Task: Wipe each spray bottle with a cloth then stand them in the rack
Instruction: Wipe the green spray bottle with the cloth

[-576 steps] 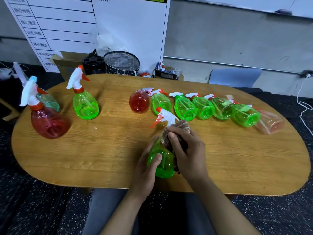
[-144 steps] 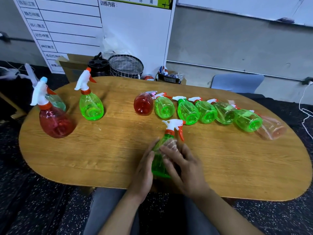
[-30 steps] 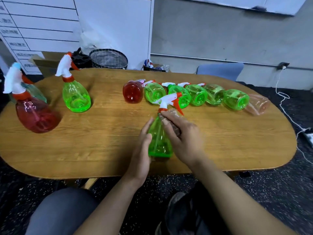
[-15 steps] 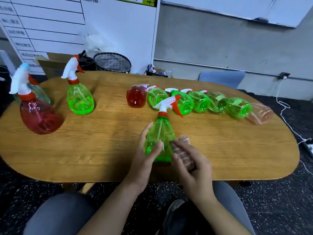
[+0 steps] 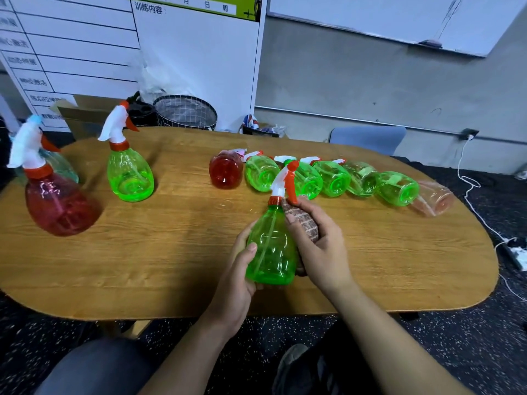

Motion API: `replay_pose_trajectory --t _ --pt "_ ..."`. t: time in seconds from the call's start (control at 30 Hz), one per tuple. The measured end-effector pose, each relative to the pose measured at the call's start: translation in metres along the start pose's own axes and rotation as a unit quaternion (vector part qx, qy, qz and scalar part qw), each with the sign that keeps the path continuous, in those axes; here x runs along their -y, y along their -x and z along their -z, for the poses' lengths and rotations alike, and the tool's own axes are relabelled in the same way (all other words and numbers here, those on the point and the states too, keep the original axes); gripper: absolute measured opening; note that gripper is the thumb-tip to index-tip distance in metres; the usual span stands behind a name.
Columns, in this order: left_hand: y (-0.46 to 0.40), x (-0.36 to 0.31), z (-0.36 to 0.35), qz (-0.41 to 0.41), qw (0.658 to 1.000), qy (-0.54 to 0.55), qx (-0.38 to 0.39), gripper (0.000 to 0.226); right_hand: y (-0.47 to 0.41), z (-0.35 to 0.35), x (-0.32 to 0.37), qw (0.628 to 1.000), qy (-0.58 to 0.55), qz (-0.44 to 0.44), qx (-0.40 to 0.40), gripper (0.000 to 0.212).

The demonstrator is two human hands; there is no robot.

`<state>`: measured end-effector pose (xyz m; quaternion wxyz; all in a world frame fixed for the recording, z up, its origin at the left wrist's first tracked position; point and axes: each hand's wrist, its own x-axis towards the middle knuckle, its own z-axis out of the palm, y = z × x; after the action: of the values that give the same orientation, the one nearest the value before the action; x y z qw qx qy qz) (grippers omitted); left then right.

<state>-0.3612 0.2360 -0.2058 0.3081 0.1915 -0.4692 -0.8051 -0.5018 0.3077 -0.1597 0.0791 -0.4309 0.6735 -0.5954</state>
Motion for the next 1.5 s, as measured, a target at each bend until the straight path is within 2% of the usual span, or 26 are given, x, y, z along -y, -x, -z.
replay_pose_trajectory --t 0.17,0.27,0.47,0.6,0.67,0.73,0.77,0.83,0.93,1.03,1.1,1.2,1.3,1.37,1.43,1.5 --pt "-0.002 0.004 0.003 0.0 1.0 -0.031 -0.001 0.056 0.006 -0.004 0.0 0.996 0.075 0.055 0.005 0.035" --pt "-0.002 0.006 0.003 -0.014 0.998 -0.055 0.006 0.049 0.003 0.001 0.002 0.988 0.141 0.063 0.02 0.041" --pt "-0.004 0.01 0.004 -0.044 0.992 -0.119 0.026 0.049 0.009 -0.002 0.001 0.95 0.3 0.072 0.05 0.044" --pt "-0.002 0.007 0.005 -0.038 0.994 -0.101 0.028 0.046 0.04 0.002 -0.004 0.941 0.264 0.188 0.098 0.037" --pt "-0.002 0.004 0.003 -0.036 0.994 -0.104 0.018 0.049 0.053 0.01 -0.012 0.911 0.268 0.276 0.146 0.033" --pt "-0.002 0.002 0.002 -0.038 0.993 -0.113 0.016 0.049 0.06 0.017 -0.016 0.885 0.279 0.327 0.179 0.032" --pt "-0.002 0.002 0.002 -0.041 0.992 -0.118 0.017 0.049 0.059 0.02 -0.015 0.885 0.278 0.328 0.179 0.031" --pt "-0.001 0.002 0.001 -0.04 0.991 -0.123 0.031 0.048 0.051 0.023 -0.01 0.913 0.262 0.283 0.132 0.03" --pt "-0.001 0.004 0.001 -0.04 0.991 -0.119 0.046 0.045 0.025 0.017 -0.001 0.961 0.23 0.153 0.032 0.032" --pt "-0.001 0.006 0.003 -0.048 0.989 -0.132 0.039 0.046 0.012 -0.001 -0.001 0.967 0.242 0.083 0.011 0.038" --pt "-0.002 0.007 0.006 -0.043 0.992 -0.111 0.035 0.046 0.02 -0.008 -0.003 0.961 0.259 0.1 0.025 0.039" --pt "-0.002 0.005 0.008 -0.034 0.995 -0.092 0.025 0.047 0.043 -0.004 -0.01 0.95 0.242 0.177 0.086 0.036" --pt "-0.002 0.001 0.004 -0.042 0.994 -0.104 0.017 0.048 0.062 0.008 -0.015 0.908 0.271 0.281 0.152 0.033" --pt "-0.003 0.002 0.004 -0.052 0.992 -0.118 0.005 0.047 0.066 0.014 -0.012 0.888 0.286 0.321 0.161 0.03" --pt "-0.002 0.002 0.004 -0.051 0.99 -0.128 0.012 0.047 0.058 0.017 -0.005 0.908 0.275 0.289 0.129 0.031" --pt "-0.001 0.004 0.004 -0.044 0.99 -0.133 0.033 0.049 0.039 0.015 0.002 0.941 0.257 0.207 0.074 0.034"
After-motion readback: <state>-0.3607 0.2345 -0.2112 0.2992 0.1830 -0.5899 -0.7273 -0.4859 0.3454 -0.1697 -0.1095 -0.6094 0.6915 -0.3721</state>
